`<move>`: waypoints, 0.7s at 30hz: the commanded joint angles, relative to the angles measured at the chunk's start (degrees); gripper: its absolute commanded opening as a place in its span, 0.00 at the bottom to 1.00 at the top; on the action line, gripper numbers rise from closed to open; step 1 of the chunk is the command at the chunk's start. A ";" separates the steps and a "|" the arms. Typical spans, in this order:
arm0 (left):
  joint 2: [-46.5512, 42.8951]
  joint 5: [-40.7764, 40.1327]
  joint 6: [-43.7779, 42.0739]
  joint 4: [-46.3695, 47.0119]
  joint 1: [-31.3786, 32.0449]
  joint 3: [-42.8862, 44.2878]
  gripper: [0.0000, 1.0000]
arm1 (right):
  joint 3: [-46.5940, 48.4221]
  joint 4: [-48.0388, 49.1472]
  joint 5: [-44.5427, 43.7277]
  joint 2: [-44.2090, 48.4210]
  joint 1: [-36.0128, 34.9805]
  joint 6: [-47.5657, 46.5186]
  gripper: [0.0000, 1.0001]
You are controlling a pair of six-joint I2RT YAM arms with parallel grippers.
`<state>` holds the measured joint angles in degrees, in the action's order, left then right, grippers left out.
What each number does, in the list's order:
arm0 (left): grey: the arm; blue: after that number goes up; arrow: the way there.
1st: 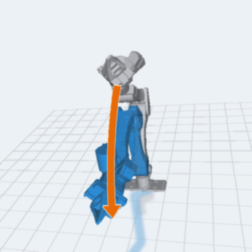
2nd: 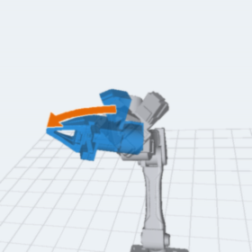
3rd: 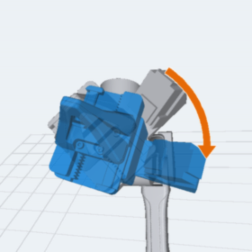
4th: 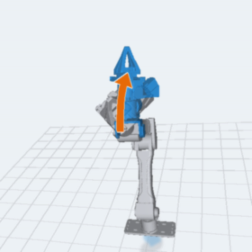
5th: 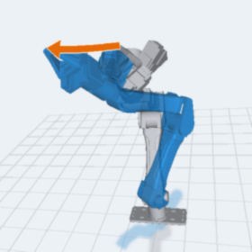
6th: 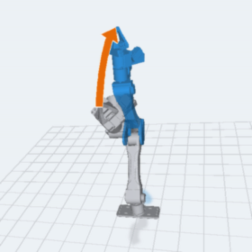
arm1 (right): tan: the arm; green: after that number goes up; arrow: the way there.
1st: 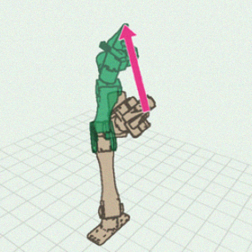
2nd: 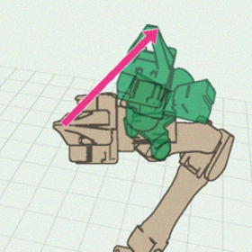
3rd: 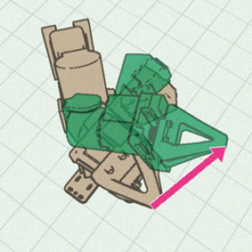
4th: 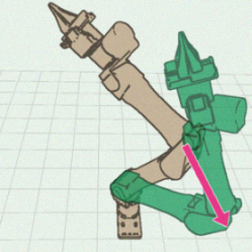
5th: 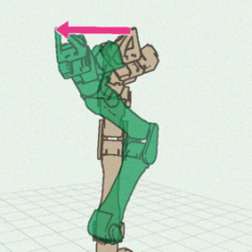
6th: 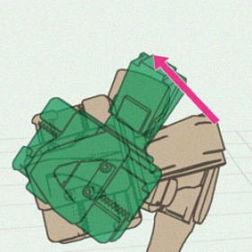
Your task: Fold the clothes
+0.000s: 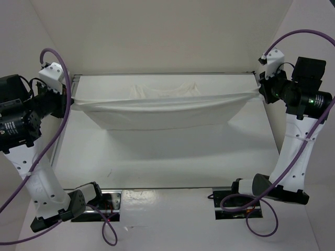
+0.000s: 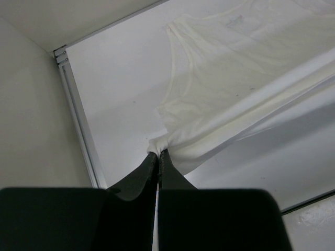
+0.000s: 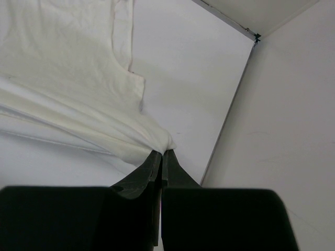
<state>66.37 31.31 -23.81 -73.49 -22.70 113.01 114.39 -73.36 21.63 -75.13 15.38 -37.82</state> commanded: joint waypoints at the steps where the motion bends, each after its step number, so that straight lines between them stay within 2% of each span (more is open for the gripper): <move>1: -0.89 -0.28 -0.44 2.04 -0.50 -0.69 0.00 | 0.67 1.73 -0.80 0.34 0.09 -0.67 0.00; 10: -1.94 -1.34 -0.44 5.11 -0.50 -8.68 0.00 | -1.44 5.15 -1.32 -0.89 0.09 0.91 0.00; 15: -0.54 -2.92 0.95 8.80 -0.50 -9.21 0.00 | -0.93 7.52 -1.32 -2.82 0.09 2.14 0.00; 21: 5.96 -3.44 3.50 11.87 -0.50 -7.37 0.00 | -1.53 11.74 -1.32 -5.98 0.09 3.37 0.00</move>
<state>69.32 30.11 -22.11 -67.20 -22.70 104.16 112.90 -68.97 21.76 -80.18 15.35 -35.35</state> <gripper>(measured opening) 0.008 0.016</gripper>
